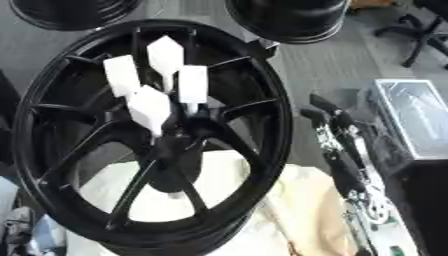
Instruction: Pull the pin out of the wheel hub.
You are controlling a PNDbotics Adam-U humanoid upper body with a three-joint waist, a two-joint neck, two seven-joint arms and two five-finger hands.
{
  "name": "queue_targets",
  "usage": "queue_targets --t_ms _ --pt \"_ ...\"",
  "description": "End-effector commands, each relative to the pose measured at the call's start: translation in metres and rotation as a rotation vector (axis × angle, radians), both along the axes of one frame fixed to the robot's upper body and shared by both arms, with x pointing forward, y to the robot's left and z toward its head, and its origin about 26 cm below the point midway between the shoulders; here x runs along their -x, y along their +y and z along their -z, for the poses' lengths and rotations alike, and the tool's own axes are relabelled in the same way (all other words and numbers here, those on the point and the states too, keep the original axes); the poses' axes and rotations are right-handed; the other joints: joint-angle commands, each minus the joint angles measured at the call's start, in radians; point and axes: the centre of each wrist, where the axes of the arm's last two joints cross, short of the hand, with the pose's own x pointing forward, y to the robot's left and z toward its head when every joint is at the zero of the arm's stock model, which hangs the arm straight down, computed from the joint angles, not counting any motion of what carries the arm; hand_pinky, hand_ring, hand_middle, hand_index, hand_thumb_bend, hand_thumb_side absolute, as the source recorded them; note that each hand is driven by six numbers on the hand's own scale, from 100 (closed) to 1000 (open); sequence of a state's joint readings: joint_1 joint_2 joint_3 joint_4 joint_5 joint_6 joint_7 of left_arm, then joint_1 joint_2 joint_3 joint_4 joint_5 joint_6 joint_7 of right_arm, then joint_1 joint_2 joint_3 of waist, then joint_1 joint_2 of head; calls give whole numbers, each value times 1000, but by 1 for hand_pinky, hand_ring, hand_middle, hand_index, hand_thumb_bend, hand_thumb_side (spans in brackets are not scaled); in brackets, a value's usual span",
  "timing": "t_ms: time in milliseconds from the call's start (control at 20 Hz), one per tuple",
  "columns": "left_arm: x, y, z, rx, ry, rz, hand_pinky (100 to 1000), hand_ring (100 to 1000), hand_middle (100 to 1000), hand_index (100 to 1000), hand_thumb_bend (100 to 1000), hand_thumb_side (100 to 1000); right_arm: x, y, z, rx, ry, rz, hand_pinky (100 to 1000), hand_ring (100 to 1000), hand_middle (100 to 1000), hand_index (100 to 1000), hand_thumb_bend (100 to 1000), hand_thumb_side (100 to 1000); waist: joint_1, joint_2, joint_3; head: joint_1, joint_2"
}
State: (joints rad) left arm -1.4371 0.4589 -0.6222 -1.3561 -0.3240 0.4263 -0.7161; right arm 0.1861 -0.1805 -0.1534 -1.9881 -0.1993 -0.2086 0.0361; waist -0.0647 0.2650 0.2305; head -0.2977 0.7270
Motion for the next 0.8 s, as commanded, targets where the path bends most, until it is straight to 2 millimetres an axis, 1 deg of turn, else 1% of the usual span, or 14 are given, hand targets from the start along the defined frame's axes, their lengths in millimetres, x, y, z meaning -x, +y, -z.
queue_targets --t_ms 50,100,200,400,650,750,800 --pt "-2 -12 -6 -27 -4 0 767 865 964 886 100 860 1 -3 -5 11 -18 -7 1000 846 900 817 100 537 3 -25 -4 -1 -11" --pt "-4 -17 -3 -36 6 2 768 858 960 886 100 860 1 -2 -5 12 -17 -9 1000 846 900 817 100 537 3 -25 -5 0 -10" --pt "-8 -26 1 -56 23 6 772 843 922 888 100 867 1 -2 -5 14 -15 -13 1000 846 900 817 100 538 3 -25 -6 2 -10" --pt "-13 -39 9 -101 53 20 782 848 876 896 100 879 0 -2 -5 18 -15 -19 1000 846 900 817 100 536 6 -25 -10 6 -10" --pt "-17 -49 15 -144 97 43 789 854 864 894 100 857 0 -2 -5 23 -10 -23 1000 846 900 817 100 538 8 -25 -14 8 -8" --pt "-17 -51 16 -160 115 54 787 852 861 892 100 861 0 -1 -5 23 -8 -24 1000 846 900 817 100 538 8 -25 -16 9 -9" --pt "-17 -52 17 -169 123 63 786 852 860 891 100 878 0 -1 -5 23 -7 -24 1000 846 900 817 100 538 8 -24 -17 9 -10"
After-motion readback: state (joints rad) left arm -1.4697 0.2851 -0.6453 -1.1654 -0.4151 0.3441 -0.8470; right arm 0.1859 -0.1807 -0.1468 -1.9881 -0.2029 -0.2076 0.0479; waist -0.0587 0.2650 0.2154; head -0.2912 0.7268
